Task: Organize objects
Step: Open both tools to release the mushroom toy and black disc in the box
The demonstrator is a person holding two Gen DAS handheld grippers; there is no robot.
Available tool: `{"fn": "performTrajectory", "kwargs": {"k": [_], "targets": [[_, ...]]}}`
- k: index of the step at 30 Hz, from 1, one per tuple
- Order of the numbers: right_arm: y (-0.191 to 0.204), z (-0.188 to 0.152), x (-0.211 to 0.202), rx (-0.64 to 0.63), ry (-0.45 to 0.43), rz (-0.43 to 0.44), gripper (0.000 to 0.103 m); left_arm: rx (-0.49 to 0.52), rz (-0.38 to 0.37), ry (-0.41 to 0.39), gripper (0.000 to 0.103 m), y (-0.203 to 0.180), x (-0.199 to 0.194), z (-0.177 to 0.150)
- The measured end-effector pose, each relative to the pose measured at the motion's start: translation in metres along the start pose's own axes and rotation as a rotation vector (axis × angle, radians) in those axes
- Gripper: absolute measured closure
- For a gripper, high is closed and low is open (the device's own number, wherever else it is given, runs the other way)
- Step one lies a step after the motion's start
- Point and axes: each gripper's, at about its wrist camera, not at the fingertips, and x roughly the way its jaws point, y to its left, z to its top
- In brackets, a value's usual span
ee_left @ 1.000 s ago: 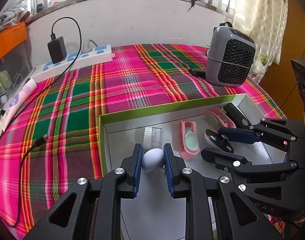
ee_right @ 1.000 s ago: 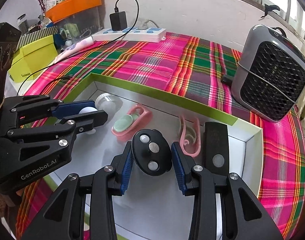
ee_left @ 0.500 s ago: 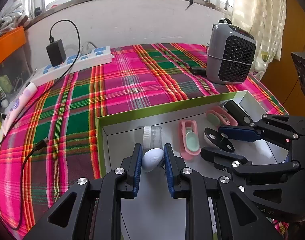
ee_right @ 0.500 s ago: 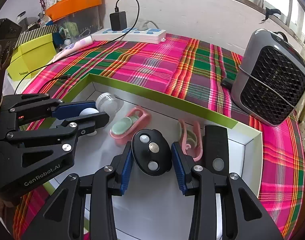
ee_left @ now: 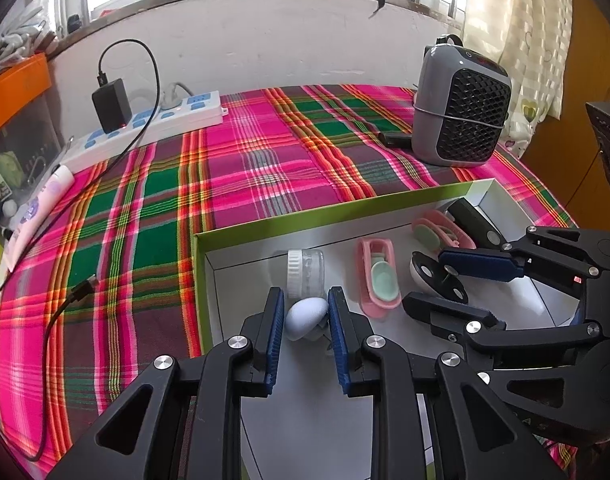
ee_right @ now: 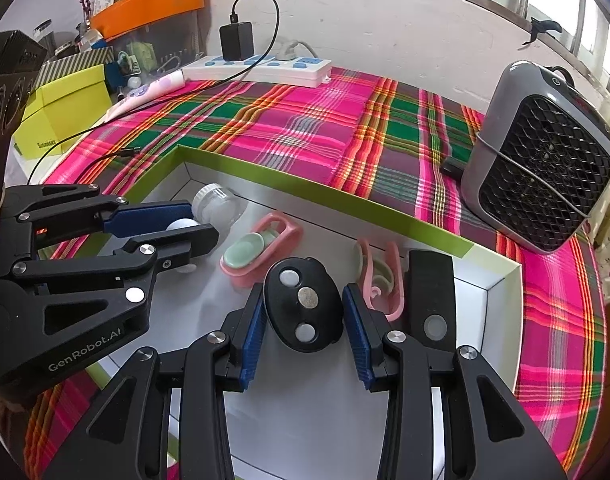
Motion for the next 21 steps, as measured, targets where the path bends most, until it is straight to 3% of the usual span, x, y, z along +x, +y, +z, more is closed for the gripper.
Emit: {"fn": "performTrajectory", "kwargs": {"k": [11,21], "targets": [[0.001,-0.003,-0.008,0.009,-0.019,-0.008,0.059,-0.015,-0.005,-0.014,0.071,0.001,-0.012,-0.005],[0.001,-0.008,-0.021,0.037,-0.043,-0.007,0.059,-0.035,0.004,-0.036,0.070,0.004,-0.032,-0.012]]}}
